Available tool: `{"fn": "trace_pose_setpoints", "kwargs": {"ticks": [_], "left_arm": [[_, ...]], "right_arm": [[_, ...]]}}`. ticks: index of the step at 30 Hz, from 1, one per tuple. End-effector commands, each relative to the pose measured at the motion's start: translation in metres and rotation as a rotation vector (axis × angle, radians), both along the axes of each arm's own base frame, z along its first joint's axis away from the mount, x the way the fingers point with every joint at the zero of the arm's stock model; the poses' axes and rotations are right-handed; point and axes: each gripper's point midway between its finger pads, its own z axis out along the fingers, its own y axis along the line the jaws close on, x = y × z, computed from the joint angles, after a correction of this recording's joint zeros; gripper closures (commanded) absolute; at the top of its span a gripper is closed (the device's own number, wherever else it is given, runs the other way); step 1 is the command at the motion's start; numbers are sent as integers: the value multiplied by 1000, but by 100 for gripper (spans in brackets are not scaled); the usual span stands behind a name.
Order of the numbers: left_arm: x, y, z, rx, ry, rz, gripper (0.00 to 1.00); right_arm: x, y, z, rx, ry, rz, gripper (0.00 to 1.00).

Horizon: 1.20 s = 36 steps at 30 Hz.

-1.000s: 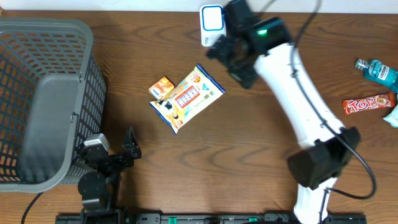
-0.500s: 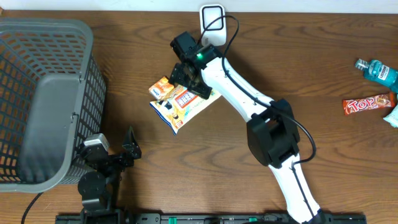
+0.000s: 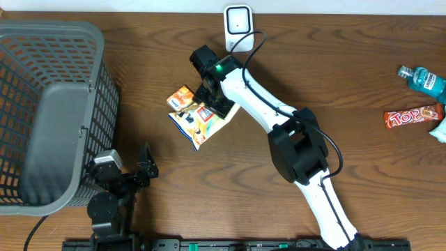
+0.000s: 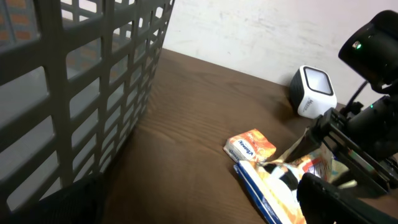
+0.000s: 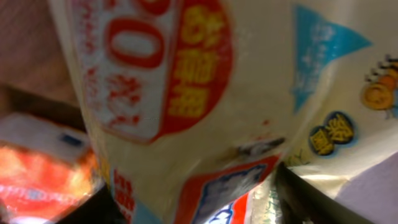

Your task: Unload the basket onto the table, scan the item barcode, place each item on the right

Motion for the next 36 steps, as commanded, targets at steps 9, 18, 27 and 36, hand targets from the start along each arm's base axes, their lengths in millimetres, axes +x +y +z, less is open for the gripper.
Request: {"fn": "trace_pose_setpoints", "kwargs": {"ticks": [9,18,27,36], "left_arm": [[0,0,-14,0,33,3,2],[0,0,-14,0,33,3,2],[0,0,-14,0,33,3,2],[0,0,-14,0,33,3,2]], "right_arm": [[-16,2,-3,85,115,58,99],[-50,21,145,828,-46,760,99],[-84,-25,195,1077,315,473,99],[-84,-28,190,963,585,178,99]]}}
